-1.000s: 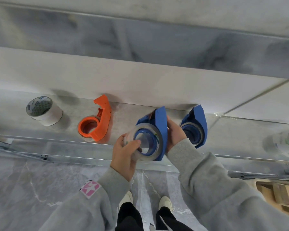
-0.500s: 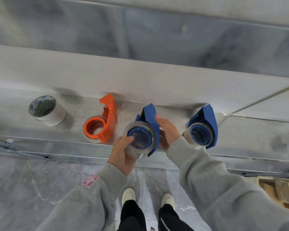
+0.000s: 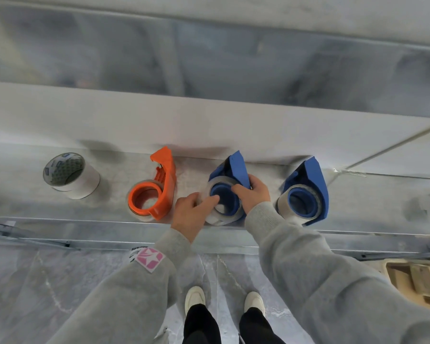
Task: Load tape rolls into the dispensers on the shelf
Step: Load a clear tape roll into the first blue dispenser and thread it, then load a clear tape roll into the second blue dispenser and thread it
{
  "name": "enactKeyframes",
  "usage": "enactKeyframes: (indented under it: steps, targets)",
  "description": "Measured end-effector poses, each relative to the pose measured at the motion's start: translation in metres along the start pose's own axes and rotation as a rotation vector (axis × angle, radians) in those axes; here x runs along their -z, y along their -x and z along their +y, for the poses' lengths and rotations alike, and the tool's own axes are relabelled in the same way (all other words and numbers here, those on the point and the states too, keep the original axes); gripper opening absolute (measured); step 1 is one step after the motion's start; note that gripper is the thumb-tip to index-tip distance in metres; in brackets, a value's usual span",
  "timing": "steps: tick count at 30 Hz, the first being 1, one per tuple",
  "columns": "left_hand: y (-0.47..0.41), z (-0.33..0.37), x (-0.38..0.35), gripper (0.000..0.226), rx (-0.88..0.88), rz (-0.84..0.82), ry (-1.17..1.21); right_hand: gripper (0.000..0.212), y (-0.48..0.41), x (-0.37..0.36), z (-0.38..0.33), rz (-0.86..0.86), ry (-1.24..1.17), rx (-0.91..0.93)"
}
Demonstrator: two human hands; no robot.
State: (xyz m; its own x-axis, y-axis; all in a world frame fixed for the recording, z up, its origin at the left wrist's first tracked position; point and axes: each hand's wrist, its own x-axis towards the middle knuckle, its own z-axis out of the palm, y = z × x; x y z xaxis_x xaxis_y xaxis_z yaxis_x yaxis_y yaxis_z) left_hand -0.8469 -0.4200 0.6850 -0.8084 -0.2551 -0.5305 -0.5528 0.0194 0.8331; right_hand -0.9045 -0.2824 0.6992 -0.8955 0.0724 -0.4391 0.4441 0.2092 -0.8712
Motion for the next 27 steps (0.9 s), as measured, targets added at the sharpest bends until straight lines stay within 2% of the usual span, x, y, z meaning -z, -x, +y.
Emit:
enactKeyframes:
  steps: [2, 7, 9, 12, 14, 16, 18, 20, 21, 24, 25, 27]
  targets:
    - [-0.002, 0.004, 0.002, 0.042, -0.014, 0.038, -0.184, 0.020, 0.001, -0.003, -0.001, 0.017, -0.019, 0.003]
    - [-0.009, 0.004, 0.010, 0.033, -0.017, 0.064, -0.267, 0.027, 0.005, -0.016, -0.010, 0.015, -0.029, 0.031]
    - [-0.010, 0.003, 0.014, 0.040, -0.095, 0.098, -0.404, 0.037, 0.006, -0.018, -0.013, -0.004, 0.034, 0.038]
    - [-0.009, 0.004, 0.014, 0.052, -0.168, 0.129, -0.637, 0.067, 0.009, -0.017, -0.011, -0.050, 0.088, 0.026]
    - [-0.001, 0.011, 0.010, 0.051, -0.212, 0.131, -0.697, 0.073, 0.013, -0.010, -0.008, -0.055, 0.119, 0.050]
    - [0.004, 0.016, 0.007, 0.051, -0.296, 0.215, -0.757, 0.062, 0.023, 0.003, -0.009, -0.032, 0.166, 0.116]
    - [0.011, 0.023, 0.002, 0.050, -0.449, 0.330, -0.792, 0.035, 0.034, 0.023, -0.014, -0.013, 0.185, 0.244]
    - [0.014, 0.032, -0.005, 0.041, -0.550, 0.354, -0.762, 0.011, 0.044, 0.048, -0.022, -0.008, 0.266, 0.385]
    - [0.016, 0.037, -0.009, 0.037, -0.585, 0.343, -0.736, 0.007, 0.048, 0.061, -0.024, -0.004, 0.325, 0.443]
    - [0.022, 0.046, -0.027, 0.032, -0.732, 0.281, -0.691, 0.007, 0.048, 0.102, -0.022, 0.180, 0.497, 0.603]
    - [0.025, 0.046, -0.035, 0.032, -0.793, 0.247, -0.712, 0.009, 0.043, 0.116, -0.016, 0.272, 0.512, 0.602]
    - [0.031, 0.045, -0.057, 0.034, -0.868, 0.107, -0.778, 0.021, 0.032, 0.143, -0.009, 0.391, 0.499, 0.453]
